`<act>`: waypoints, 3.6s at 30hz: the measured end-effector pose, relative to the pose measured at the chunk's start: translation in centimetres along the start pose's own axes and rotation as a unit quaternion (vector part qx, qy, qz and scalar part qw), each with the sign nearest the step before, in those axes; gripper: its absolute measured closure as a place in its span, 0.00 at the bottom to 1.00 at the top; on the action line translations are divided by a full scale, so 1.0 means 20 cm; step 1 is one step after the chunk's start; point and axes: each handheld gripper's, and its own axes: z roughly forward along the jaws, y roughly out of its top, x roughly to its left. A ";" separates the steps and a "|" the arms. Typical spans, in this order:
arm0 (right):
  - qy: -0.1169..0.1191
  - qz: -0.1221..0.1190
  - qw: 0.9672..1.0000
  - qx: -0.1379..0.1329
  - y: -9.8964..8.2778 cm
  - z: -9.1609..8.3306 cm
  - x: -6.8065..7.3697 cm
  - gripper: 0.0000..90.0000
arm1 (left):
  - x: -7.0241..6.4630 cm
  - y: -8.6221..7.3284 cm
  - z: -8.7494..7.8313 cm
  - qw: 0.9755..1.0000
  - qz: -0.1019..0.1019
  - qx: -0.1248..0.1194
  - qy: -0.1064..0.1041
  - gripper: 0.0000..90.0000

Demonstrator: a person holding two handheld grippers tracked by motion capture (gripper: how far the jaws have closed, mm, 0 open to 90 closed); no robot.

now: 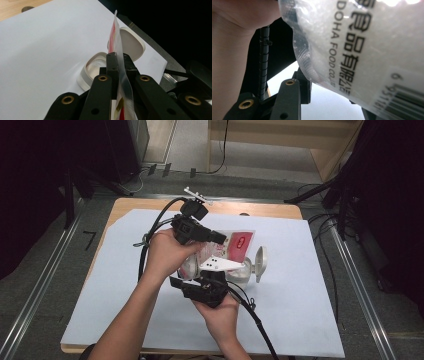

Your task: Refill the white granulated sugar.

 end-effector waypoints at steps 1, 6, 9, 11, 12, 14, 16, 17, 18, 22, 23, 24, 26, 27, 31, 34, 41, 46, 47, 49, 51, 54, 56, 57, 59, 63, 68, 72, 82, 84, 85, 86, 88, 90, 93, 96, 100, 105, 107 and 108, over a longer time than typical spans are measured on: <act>-0.001 -0.001 1.000 0.000 0.00 0.00 0.00 0.70 | 0.00 0.00 0.00 1.000 -0.002 -0.002 0.001 0.98; -0.003 0.000 1.000 -0.001 0.00 0.00 0.00 0.70 | 0.00 0.00 0.00 1.000 0.003 -0.004 -0.001 0.98; -0.007 0.001 1.000 -0.002 0.00 0.00 0.00 0.70 | 0.00 0.00 0.00 1.000 0.004 -0.006 -0.001 0.98; -0.009 0.001 1.000 -0.002 0.00 0.01 0.00 0.70 | 0.00 0.00 0.00 1.000 0.004 -0.008 -0.002 0.98; -0.009 0.001 1.000 -0.002 0.00 0.01 0.00 0.70 | 0.00 0.00 0.00 1.000 0.003 -0.009 -0.001 0.98; -0.011 0.003 1.000 -0.004 0.00 0.01 0.00 0.70 | 0.00 0.00 0.00 1.000 0.006 -0.007 0.001 0.98; -0.011 0.006 1.000 -0.004 0.00 0.01 -0.01 0.70 | -0.01 0.00 0.01 1.000 0.005 -0.010 0.003 0.98; -0.010 0.008 1.000 -0.004 0.00 0.01 -0.01 0.70 | -0.01 0.00 0.01 1.000 0.010 -0.010 0.005 0.98; -0.012 0.008 1.000 -0.004 0.00 0.01 -0.02 0.70 | -0.02 0.00 0.02 1.000 0.011 -0.012 0.006 0.98; -0.013 0.019 1.000 -0.011 0.00 0.01 -0.03 0.69 | -0.03 0.01 0.02 1.000 0.011 -0.014 0.013 0.98; -0.012 0.020 1.000 -0.013 0.00 0.01 -0.03 0.69 | -0.03 0.01 0.02 1.000 0.014 -0.012 0.014 0.98; -0.012 0.020 1.000 -0.014 0.00 0.01 -0.03 0.69 | -0.03 0.01 0.02 1.000 0.017 -0.009 0.015 0.98; -0.012 0.016 1.000 -0.013 0.00 0.01 -0.03 0.69 | -0.02 0.02 0.02 1.000 0.011 -0.008 0.011 0.98; -0.013 0.014 1.000 -0.013 0.01 0.01 -0.03 0.69 | -0.01 0.02 0.02 1.000 0.012 -0.009 0.007 0.98; -0.014 0.014 1.000 -0.013 0.01 0.01 -0.04 0.70 | -0.01 0.03 0.03 1.000 0.009 -0.007 0.010 0.98; -0.012 0.016 1.000 -0.018 0.01 0.01 -0.04 0.70 | -0.02 0.04 0.02 1.000 0.015 0.000 0.013 0.98; -0.006 0.017 1.000 -0.024 0.03 0.02 -0.03 0.70 | -0.04 0.05 0.01 1.000 0.015 0.006 0.022 0.98; 0.001 0.018 1.000 -0.025 0.03 0.02 -0.02 0.70 | -0.04 0.05 -0.01 0.999 0.022 0.013 0.024 0.98; 0.002 0.017 1.000 -0.024 0.04 0.02 -0.02 0.70 | -0.04 0.05 -0.01 0.999 0.021 0.013 0.026 0.98; 0.003 0.016 1.000 -0.024 0.04 0.02 -0.02 0.70 | -0.03 0.05 -0.02 0.999 0.019 0.012 0.025 0.98; 0.003 0.015 1.000 -0.024 0.04 0.03 -0.02 0.70 | -0.03 0.05 -0.02 0.999 0.020 0.009 0.028 0.98; 0.003 0.014 1.000 -0.022 0.04 0.03 -0.01 0.70 | -0.03 0.04 -0.02 1.000 0.014 0.002 0.027 0.98; 0.003 0.014 1.000 -0.020 0.03 0.04 -0.02 0.70 | -0.03 0.03 -0.01 1.000 0.010 0.001 0.026 0.98; 0.003 0.017 1.000 -0.017 0.03 0.04 -0.02 0.70 | -0.02 0.03 -0.01 1.000 0.012 0.005 0.028 0.98; 0.005 0.017 1.000 -0.017 0.03 0.04 -0.02 0.70 | -0.02 0.03 -0.01 1.000 0.008 0.000 0.027 0.98; 0.005 0.015 1.000 -0.016 0.03 0.05 -0.02 0.70 | -0.01 0.02 -0.02 1.000 0.009 0.000 0.027 0.98; 0.003 0.011 1.000 -0.011 0.03 0.05 -0.02 0.70 | 0.00 0.02 -0.02 1.000 0.007 -0.001 0.026 0.98; 0.003 0.012 1.000 -0.009 0.03 0.06 -0.02 0.70 | 0.00 0.02 -0.02 1.000 0.004 -0.002 0.026 0.98; 0.000 0.011 1.000 -0.007 0.03 0.05 -0.02 0.70 | 0.00 0.02 -0.01 1.000 0.002 -0.005 0.020 0.98; 0.000 0.011 1.000 -0.006 0.03 0.05 -0.02 0.70 | 0.00 0.02 -0.01 1.000 0.002 -0.005 0.019 0.98; 0.000 0.011 1.000 -0.005 0.03 0.05 -0.02 0.70 | 0.00 0.02 -0.01 1.000 0.001 -0.005 0.019 0.98; 0.000 0.011 1.000 -0.004 0.03 0.05 -0.02 0.70 | 0.00 0.02 -0.01 1.000 0.002 -0.004 0.019 0.98; -0.001 0.011 1.000 -0.004 0.03 0.05 -0.02 0.70 | 0.01 0.02 -0.01 1.000 0.002 -0.003 0.019 0.98; -0.002 0.009 1.000 -0.004 0.03 0.04 -0.02 0.70 | 0.00 0.02 -0.01 1.000 0.002 -0.004 0.018 0.98; -0.002 0.008 1.000 -0.004 0.03 0.04 -0.02 0.70 | 0.00 0.02 -0.01 1.000 0.004 -0.004 0.018 0.98; -0.002 0.009 1.000 -0.005 0.03 0.04 -0.02 0.70 | 0.00 0.02 -0.01 1.000 0.004 -0.003 0.018 0.98; -0.002 0.008 1.000 -0.006 0.03 0.04 -0.01 0.70 | 0.00 0.02 -0.01 1.000 0.006 0.000 0.019 0.98; -0.002 0.009 1.000 -0.005 0.03 0.04 -0.01 0.70 | 0.00 0.02 -0.01 1.000 0.004 0.000 0.016 0.98; -0.002 0.008 1.000 -0.006 0.03 0.03 -0.01 0.70 | 0.00 0.02 -0.01 1.000 0.004 0.000 0.016 0.98; -0.002 0.008 1.000 -0.005 0.03 0.03 -0.01 0.70 | 0.00 0.02 -0.01 1.000 0.004 -0.001 0.015 0.98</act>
